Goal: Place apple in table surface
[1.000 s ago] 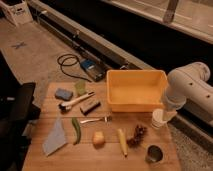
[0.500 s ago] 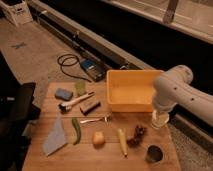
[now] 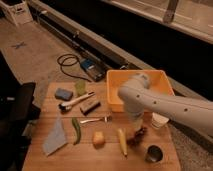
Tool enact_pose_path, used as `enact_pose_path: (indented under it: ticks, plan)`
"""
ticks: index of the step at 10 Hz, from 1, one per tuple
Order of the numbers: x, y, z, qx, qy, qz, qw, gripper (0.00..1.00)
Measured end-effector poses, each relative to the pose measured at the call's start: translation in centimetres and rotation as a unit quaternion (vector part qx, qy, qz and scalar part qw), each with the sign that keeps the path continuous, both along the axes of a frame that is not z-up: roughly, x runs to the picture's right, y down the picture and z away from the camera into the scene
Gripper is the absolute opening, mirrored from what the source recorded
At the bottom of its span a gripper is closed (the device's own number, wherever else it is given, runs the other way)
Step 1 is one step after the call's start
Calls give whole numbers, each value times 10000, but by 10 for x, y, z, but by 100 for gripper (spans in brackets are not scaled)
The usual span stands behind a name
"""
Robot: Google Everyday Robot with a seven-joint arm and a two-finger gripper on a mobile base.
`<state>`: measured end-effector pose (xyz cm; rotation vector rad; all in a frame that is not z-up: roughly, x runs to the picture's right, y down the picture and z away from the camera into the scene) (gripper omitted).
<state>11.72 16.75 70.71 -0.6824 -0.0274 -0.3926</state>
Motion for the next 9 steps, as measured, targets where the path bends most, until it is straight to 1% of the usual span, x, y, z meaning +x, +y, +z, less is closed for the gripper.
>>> enact_pose_path:
  ticks: [1, 2, 7, 9]
  plan:
    - [-15, 5, 0, -51, -99, -97, 9999, 65]
    - [-12, 6, 0, -52, -65, -97, 9999, 65]
    - [-14, 6, 0, -58, -85, -95, 9999, 65]
    - [-18, 5, -4, 7, -78, -177, 9998, 65]
